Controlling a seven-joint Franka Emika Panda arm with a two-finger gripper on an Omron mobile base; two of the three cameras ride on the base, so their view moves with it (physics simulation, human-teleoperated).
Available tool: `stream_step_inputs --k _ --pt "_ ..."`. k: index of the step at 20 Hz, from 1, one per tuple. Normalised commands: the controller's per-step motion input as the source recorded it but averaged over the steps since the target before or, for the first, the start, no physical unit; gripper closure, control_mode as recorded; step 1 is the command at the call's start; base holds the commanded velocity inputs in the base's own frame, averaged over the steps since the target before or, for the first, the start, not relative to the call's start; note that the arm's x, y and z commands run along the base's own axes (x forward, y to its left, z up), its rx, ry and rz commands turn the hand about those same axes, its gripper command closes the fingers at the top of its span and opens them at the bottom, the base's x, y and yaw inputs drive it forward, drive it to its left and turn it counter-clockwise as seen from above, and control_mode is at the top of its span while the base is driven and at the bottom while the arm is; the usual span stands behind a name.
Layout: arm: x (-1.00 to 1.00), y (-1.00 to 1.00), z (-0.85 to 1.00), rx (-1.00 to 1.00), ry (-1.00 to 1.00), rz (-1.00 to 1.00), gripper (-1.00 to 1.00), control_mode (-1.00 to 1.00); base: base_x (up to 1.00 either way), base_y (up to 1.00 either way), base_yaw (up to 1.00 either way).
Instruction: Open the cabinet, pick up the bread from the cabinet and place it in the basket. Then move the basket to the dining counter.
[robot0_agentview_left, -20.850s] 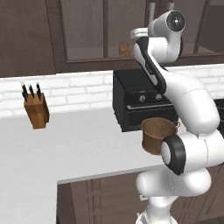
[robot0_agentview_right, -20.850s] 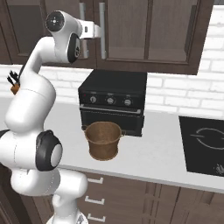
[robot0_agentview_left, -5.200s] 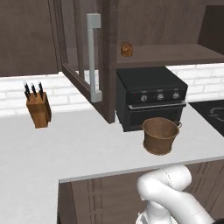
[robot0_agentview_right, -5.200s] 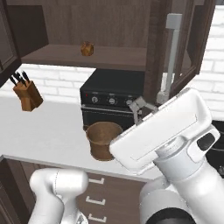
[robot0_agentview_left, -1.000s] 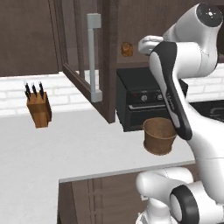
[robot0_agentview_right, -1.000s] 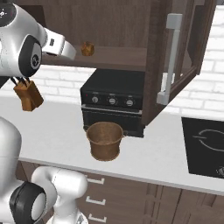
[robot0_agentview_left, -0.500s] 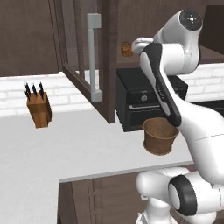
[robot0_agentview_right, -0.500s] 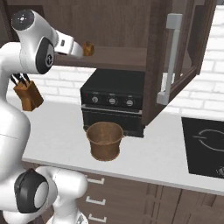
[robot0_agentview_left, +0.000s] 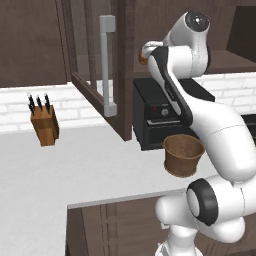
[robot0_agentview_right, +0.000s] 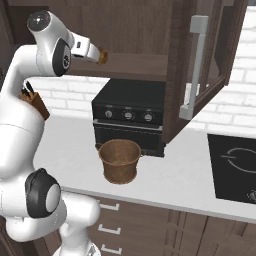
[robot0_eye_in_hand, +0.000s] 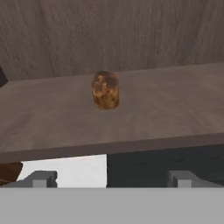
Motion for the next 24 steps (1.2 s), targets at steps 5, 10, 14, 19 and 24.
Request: stream_step_inputs --k 5,10,14,19,24 --pt "0.48 0.0 -0.01 -0.03 0.01 0.01 -1.0 -1.0 0.0 0.0 0.0" --pt "0.34 0.0 -0.11 -0.02 0.0 0.02 -1.0 -1.0 0.0 0.0 0.0" --pt "0.35 0.0 -0.28 -0.03 0.0 0.04 -1.0 -1.0 0.0 0.0 0.0" --pt "0.29 0.0 -0.17 -0.02 0.0 0.03 -1.0 -1.0 0.0 0.0 0.0" --pt "0.19 0.0 0.0 0.0 0.0 0.02 -1.0 -1.0 0.0 0.0 0.0"
